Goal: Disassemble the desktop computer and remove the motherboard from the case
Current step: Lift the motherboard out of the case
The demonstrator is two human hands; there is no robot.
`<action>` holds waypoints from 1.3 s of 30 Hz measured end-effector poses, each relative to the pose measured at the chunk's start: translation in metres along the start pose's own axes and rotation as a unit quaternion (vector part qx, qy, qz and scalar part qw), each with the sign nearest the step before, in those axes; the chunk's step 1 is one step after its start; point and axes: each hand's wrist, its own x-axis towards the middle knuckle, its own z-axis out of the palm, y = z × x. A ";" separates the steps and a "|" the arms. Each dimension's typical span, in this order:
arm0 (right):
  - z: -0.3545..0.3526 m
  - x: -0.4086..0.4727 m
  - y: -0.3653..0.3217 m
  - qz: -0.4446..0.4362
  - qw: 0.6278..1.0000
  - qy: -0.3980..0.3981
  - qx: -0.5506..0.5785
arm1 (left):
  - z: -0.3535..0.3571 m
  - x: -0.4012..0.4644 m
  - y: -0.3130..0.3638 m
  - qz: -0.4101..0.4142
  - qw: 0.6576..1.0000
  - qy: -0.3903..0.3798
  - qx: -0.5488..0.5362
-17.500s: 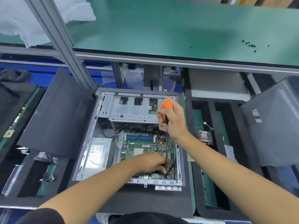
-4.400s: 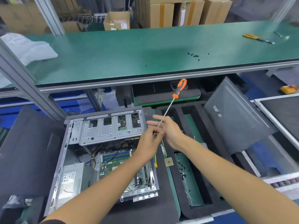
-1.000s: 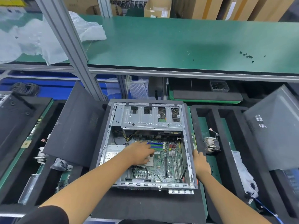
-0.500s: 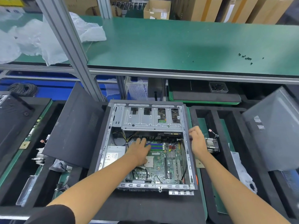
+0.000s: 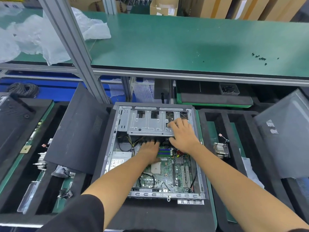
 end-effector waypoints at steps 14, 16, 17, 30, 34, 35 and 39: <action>0.000 -0.001 -0.004 0.002 1.000 -0.011 -0.001 | -0.030 0.023 -0.009 0.084 0.991 -0.092 -0.048; 0.000 -0.002 -0.004 0.004 1.000 -0.011 -0.001 | -0.033 0.023 -0.010 0.126 0.987 -0.084 -0.045; 0.000 -0.002 -0.004 0.005 1.000 -0.009 0.001 | -0.036 0.023 -0.011 0.140 0.987 -0.074 -0.041; 0.003 -0.003 -0.003 0.002 1.000 0.005 -0.002 | -0.029 0.026 -0.003 0.029 0.997 0.008 -0.072; 0.004 -0.002 -0.003 0.002 1.000 0.010 0.004 | -0.031 0.019 0.006 0.079 0.996 -0.027 -0.034; 0.004 -0.002 -0.003 0.002 1.000 0.012 0.005 | -0.031 0.016 0.005 0.097 0.994 -0.042 -0.003; 0.004 -0.001 -0.004 0.004 1.000 0.011 0.009 | -0.023 -0.001 0.004 0.230 0.973 -0.008 0.023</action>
